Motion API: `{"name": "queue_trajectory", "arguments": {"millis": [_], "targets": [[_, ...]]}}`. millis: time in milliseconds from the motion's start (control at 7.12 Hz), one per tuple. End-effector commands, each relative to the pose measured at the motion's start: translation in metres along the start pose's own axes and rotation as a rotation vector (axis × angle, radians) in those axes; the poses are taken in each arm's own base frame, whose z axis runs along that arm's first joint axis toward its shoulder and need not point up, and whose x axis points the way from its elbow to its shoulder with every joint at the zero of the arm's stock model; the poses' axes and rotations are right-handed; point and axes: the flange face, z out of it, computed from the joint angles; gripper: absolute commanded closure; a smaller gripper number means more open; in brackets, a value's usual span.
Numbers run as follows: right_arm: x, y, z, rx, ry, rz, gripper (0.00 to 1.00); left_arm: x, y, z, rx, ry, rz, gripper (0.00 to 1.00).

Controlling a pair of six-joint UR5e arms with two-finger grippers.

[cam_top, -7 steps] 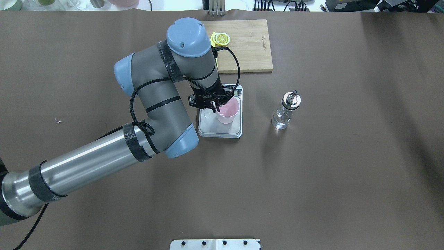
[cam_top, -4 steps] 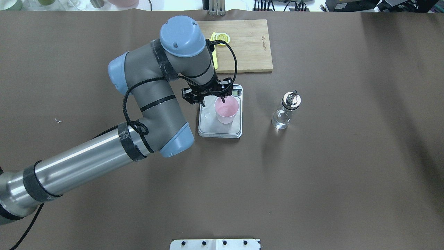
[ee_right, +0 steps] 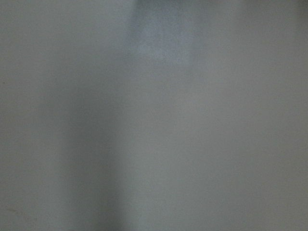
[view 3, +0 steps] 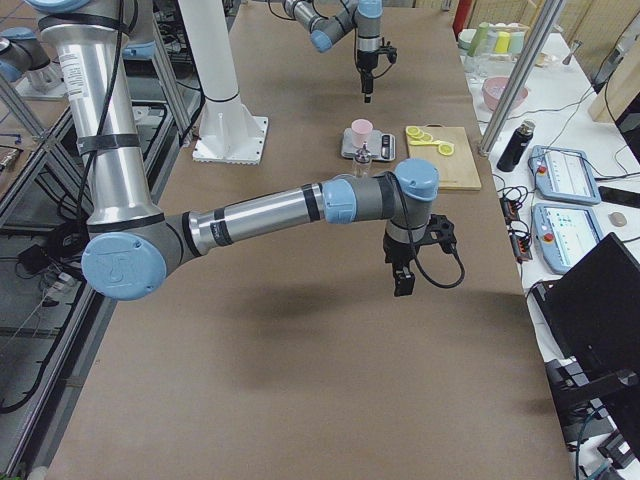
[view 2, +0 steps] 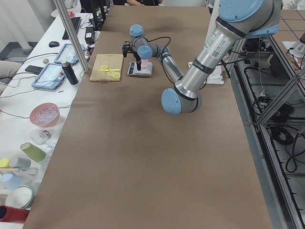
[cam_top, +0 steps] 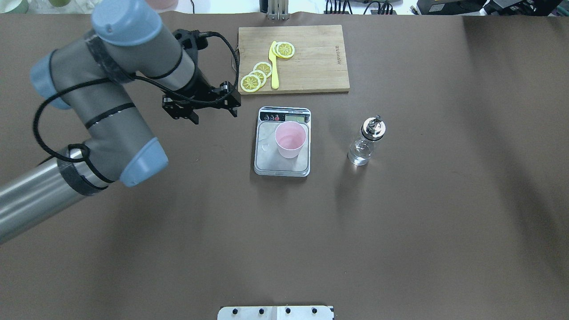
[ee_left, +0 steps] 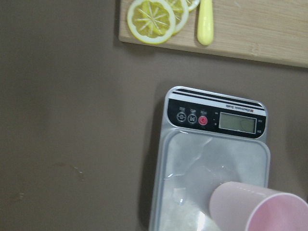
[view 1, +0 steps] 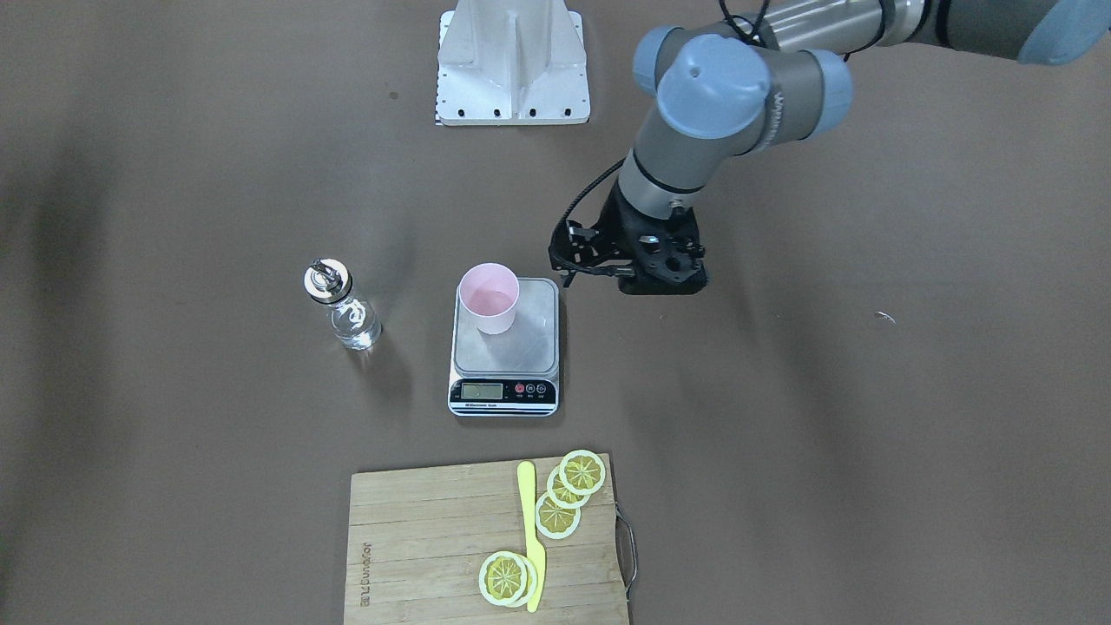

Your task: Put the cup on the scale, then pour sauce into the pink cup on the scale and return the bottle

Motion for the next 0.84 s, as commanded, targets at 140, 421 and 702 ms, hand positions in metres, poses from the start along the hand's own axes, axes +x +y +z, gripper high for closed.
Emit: {"name": "queue_trajectory", "arguments": {"millis": [140,421,702], "targets": [[-0.094,0.000,-0.058,0.157,-0.028,-0.146,0.00,-0.139,-0.027,-0.071,0.001,-0.035,0.148,0.01],[-0.106,-0.005,-0.050,0.159,-0.082,-0.183,0.00,-0.198,-0.036,-0.112,0.004,-0.009,0.189,0.01],[-0.118,-0.003,-0.044,0.127,-0.255,-0.195,0.00,-0.211,-0.040,-0.121,0.013,-0.007,0.179,0.01]]}}
